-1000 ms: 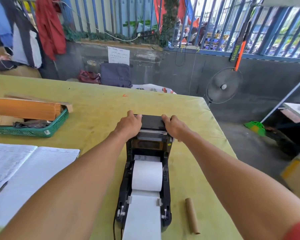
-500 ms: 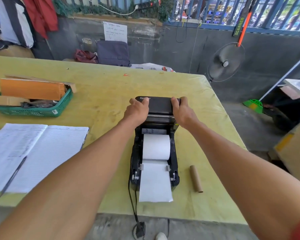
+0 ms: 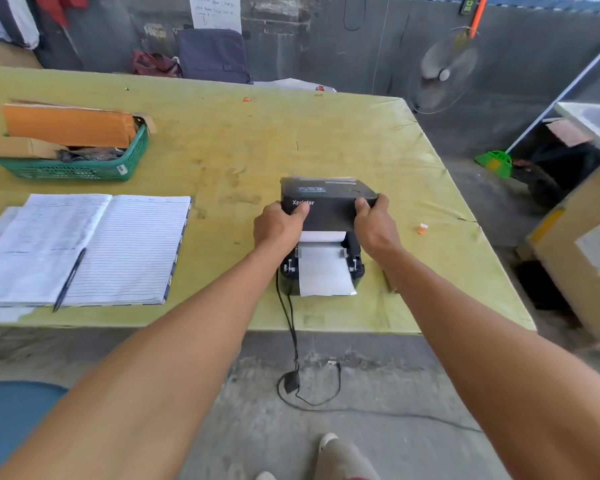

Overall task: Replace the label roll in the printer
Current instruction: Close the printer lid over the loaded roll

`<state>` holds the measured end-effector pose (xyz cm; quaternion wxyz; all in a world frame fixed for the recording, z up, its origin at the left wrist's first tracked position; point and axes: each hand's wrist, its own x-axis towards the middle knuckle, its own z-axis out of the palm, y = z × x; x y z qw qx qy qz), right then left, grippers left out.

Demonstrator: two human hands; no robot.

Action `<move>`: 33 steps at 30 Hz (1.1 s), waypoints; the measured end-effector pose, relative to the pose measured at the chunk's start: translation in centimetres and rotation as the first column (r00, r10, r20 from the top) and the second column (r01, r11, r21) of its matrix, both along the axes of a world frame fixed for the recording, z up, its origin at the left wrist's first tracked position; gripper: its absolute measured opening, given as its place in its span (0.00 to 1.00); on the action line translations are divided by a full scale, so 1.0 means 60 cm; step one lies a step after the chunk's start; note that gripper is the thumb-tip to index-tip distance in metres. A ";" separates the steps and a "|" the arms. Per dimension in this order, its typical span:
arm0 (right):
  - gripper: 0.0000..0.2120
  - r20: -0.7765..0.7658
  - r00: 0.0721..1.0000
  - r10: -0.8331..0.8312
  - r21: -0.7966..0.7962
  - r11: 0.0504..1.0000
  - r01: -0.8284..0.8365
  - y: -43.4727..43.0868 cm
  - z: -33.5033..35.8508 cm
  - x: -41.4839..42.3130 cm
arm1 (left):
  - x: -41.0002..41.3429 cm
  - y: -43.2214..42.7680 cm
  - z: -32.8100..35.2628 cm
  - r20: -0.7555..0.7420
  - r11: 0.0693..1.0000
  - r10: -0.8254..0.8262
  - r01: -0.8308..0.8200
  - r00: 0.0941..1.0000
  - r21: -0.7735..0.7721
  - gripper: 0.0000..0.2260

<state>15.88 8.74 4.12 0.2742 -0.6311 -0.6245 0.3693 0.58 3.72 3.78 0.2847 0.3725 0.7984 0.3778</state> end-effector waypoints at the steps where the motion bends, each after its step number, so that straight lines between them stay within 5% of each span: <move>1: 0.22 0.000 1.000 0.011 -0.007 1.000 -0.011 -0.008 -0.005 0.006 | 0.001 -0.009 -0.003 0.019 1.000 -0.009 0.010 1.000 -0.027 0.22; 11: 0.22 0.065 0.997 -0.050 -0.090 0.994 0.055 -0.049 -0.074 0.038 | 0.024 -0.058 -0.052 0.080 0.982 0.035 -0.020 0.996 -0.189 0.25; 19: 0.20 0.137 0.989 -0.053 -0.035 0.998 0.058 -0.024 -0.096 0.058 | 0.024 -0.060 -0.065 0.091 0.978 0.170 -0.157 0.981 -0.136 0.23; 33: 0.23 0.020 0.996 -0.090 -0.164 0.982 0.092 -0.005 -0.114 0.084 | 0.032 -0.047 -0.075 0.142 0.932 0.345 -0.321 0.928 -0.170 0.12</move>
